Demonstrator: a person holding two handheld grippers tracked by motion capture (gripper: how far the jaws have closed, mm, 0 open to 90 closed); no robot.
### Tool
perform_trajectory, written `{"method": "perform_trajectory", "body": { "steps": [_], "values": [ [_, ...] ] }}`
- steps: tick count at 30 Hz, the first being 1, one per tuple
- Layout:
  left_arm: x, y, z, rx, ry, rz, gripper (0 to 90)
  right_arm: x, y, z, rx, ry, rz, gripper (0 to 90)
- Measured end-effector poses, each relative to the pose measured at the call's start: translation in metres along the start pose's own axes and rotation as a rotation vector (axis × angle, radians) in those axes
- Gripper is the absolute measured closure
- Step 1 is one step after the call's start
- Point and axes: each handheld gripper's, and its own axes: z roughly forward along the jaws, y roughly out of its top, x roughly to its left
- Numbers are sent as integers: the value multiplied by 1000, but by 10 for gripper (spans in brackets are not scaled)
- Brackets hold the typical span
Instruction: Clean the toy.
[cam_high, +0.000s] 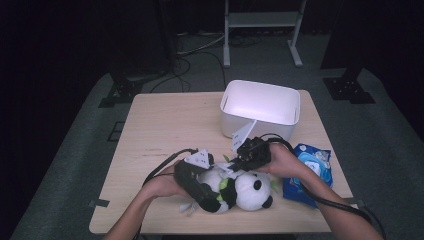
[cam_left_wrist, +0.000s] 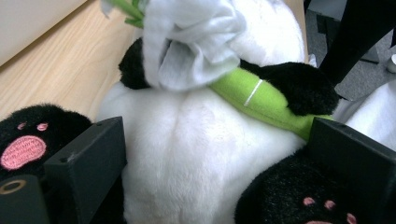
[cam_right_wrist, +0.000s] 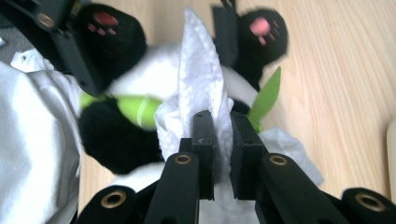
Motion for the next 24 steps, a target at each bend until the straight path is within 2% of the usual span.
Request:
{"method": "perform_trajectory", "body": {
  "steps": [3,6,10,12,14,15,18,20,22,23,24],
  "values": [
    [0,2,-1,-3,-5,6,41,0,-5,1,0,12,21,814],
    [0,9,-7,-22,-2,21,41,3,-8,3,-3,23,25,814],
    [-1,13,-12,-27,8,19,41,7,-11,2,-6,34,15,814],
    [0,14,-13,-35,23,23,41,9,-11,2,-9,36,12,814],
    [0,11,-10,-13,56,27,42,15,-13,4,7,47,11,815],
    [0,11,-10,-13,56,27,42,15,-13,4,7,47,11,815],
    [1,7,-5,-15,61,21,42,20,-14,9,24,48,-16,815],
    [1,5,-2,-13,60,11,43,21,-8,9,35,44,-32,815],
    [1,4,1,-8,48,3,43,22,-5,8,37,49,-33,815],
    [1,5,0,-13,46,5,43,22,-2,8,35,55,-44,815],
    [1,6,-4,-40,32,-9,42,24,5,8,31,49,-63,815]
  ]
}}
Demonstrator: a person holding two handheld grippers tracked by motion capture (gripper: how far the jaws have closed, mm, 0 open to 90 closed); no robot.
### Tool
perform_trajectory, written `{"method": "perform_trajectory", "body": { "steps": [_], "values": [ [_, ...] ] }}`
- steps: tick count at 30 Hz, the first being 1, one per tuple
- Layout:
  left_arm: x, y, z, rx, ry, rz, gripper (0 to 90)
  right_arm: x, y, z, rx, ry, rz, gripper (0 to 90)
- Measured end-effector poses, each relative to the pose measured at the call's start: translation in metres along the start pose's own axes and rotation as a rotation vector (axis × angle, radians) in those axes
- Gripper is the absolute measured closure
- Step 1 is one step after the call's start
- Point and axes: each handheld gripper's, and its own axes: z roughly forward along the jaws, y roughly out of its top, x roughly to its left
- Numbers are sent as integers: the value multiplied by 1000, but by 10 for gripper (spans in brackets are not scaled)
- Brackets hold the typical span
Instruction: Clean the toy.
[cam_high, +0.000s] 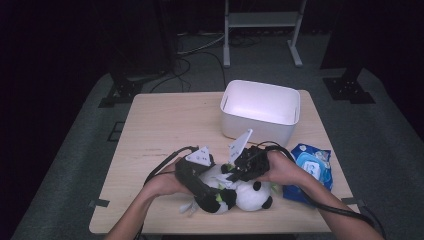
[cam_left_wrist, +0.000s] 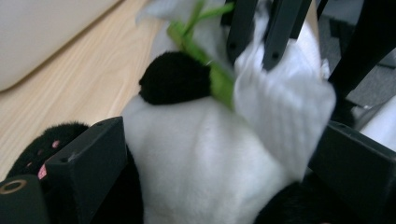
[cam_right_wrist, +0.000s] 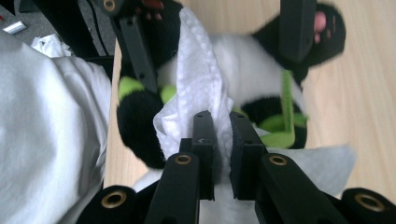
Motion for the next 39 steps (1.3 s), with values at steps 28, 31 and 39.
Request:
{"method": "perform_trajectory", "body": {
  "steps": [28,31,39],
  "values": [
    [-7,-18,-11,16,-83,-39,155,-35,27,17,-31,-21,56,814],
    [-8,-19,-10,19,-88,-36,155,-33,27,22,-15,-13,53,814],
    [-10,-18,-7,18,-89,-26,154,-34,5,4,-47,-29,105,813]
  ]
}}
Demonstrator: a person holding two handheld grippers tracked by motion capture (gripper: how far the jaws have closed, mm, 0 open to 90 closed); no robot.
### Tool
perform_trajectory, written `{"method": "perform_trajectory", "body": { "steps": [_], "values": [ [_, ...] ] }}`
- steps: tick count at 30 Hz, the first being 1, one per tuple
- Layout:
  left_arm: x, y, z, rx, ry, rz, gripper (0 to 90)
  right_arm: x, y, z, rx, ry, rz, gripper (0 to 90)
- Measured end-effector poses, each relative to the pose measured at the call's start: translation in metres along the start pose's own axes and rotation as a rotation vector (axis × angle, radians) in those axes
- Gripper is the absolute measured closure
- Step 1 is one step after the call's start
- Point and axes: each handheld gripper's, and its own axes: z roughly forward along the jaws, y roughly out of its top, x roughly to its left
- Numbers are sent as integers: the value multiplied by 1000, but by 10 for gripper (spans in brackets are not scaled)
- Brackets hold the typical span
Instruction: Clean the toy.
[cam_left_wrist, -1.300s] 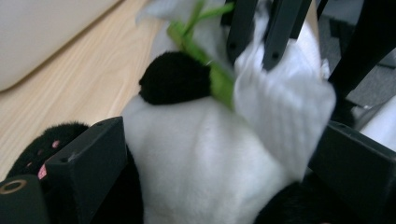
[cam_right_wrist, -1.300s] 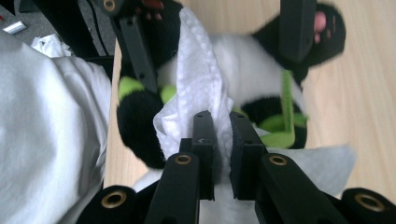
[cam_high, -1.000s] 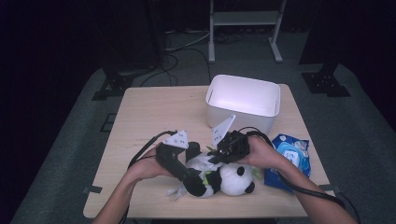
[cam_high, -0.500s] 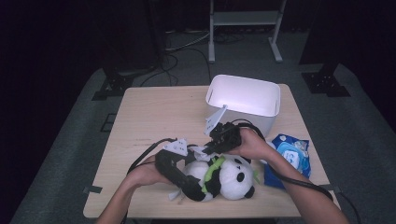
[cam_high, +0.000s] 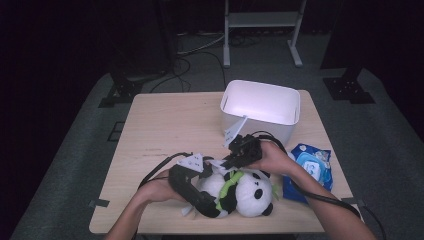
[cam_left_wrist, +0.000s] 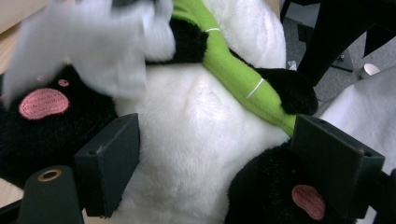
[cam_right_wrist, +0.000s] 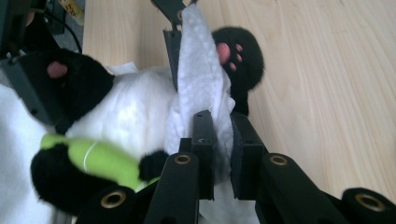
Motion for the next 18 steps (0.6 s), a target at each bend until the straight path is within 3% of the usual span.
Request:
{"method": "perform_trajectory", "body": {
  "steps": [3,7,13,18],
  "values": [
    [0,0,1,-2,2,-6,153,-1,-10,-10,-9,-12,16,813],
    [0,1,1,4,8,-8,153,-2,-42,-33,-49,-11,82,811],
    [1,5,3,26,20,-8,152,5,-70,-45,-46,-50,111,810],
    [1,6,3,34,17,-4,152,6,-88,-49,-36,-51,135,810]
  ]
}}
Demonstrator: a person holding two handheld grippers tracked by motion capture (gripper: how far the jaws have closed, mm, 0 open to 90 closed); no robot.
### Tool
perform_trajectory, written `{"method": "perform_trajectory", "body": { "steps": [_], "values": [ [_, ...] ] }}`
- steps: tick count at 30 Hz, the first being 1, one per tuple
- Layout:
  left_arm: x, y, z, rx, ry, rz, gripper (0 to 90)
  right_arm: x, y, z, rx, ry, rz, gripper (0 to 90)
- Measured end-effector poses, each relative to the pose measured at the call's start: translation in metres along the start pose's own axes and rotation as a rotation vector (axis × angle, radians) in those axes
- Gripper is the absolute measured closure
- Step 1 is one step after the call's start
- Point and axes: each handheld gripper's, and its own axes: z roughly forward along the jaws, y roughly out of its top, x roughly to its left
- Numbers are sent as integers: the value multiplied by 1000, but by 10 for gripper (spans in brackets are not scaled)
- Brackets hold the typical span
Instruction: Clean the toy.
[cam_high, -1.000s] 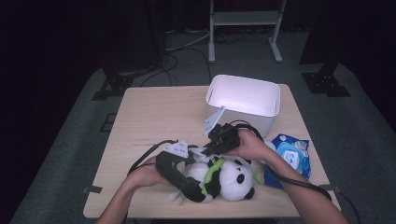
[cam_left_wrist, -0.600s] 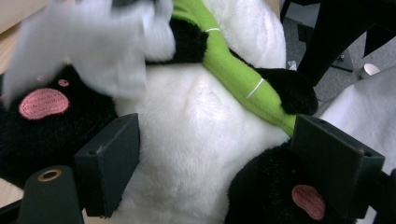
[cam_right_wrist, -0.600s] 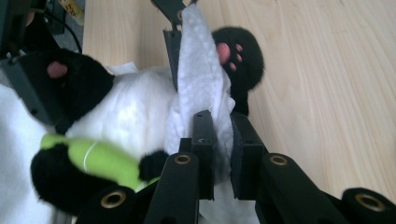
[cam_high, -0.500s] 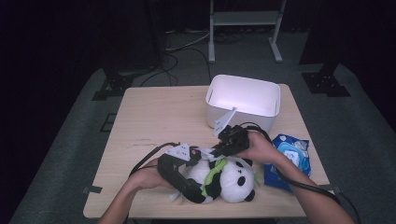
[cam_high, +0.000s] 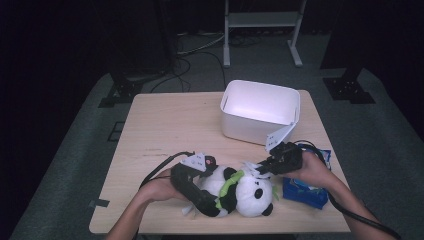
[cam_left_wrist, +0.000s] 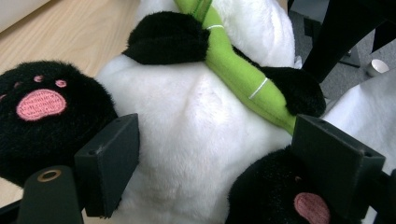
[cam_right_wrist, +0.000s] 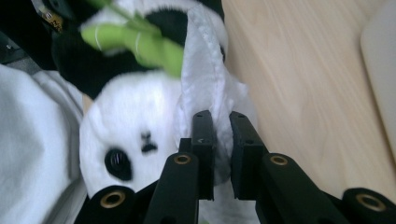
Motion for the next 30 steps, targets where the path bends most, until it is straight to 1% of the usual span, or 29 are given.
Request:
{"method": "perform_trajectory", "body": {
  "steps": [2,3,4,5,7,9,12,13,14,15,16,17,18,19,20,21,22,23,25,26,27,28,30],
  "values": [
    [0,2,0,1,1,-3,152,-1,-9,1,11,4,22,810],
    [0,3,0,2,1,-3,152,-3,-16,2,0,4,46,810],
    [1,4,-1,5,2,4,152,-3,-16,2,0,4,46,810],
    [1,5,-1,7,0,1,152,-3,-19,2,-17,11,56,811],
    [1,9,-2,2,-3,3,152,-3,-20,3,-20,14,55,810],
    [1,14,-2,5,-1,17,152,-2,-19,5,-17,13,46,810],
    [2,22,0,-5,-10,25,153,-1,-17,5,-19,17,34,810],
    [3,24,1,-5,-9,29,153,-1,-16,5,-18,22,34,810],
    [5,27,2,-4,-5,31,153,0,-16,5,-18,32,21,810],
    [8,31,8,15,0,42,153,1,-16,5,-14,43,23,809],
    [8,31,8,15,0,42,152,1,-16,5,-14,43,23,809],
    [9,36,14,18,-3,38,153,2,-15,7,-9,48,20,809],
    [9,36,14,18,-3,38,153,2,-15,7,-9,48,20,809],
    [10,37,18,36,-3,48,153,2,-12,7,-13,43,13,806],
    [9,38,22,51,-9,49,153,2,-12,7,-13,43,13,806],
    [9,38,25,54,-15,44,153,0,-8,6,-22,40,8,805],
    [9,38,27,56,-15,46,153,0,-8,6,-22,40,8,805],
    [8,37,28,57,-10,45,154,0,-2,7,-37,44,0,805],
    [8,36,28,55,-10,43,154,1,1,8,-41,45,-6,805],
    [8,36,28,55,-7,44,154,2,5,9,-43,48,-9,805],
    [8,35,28,61,-6,49,154,5,12,12,-42,59,-28,804],
    [8,35,28,61,-6,49,155,5,12,12,-42,59,-28,804],
    [7,35,28,61,-4,50,155,11,16,12,-43,60,-48,804]
  ]
}}
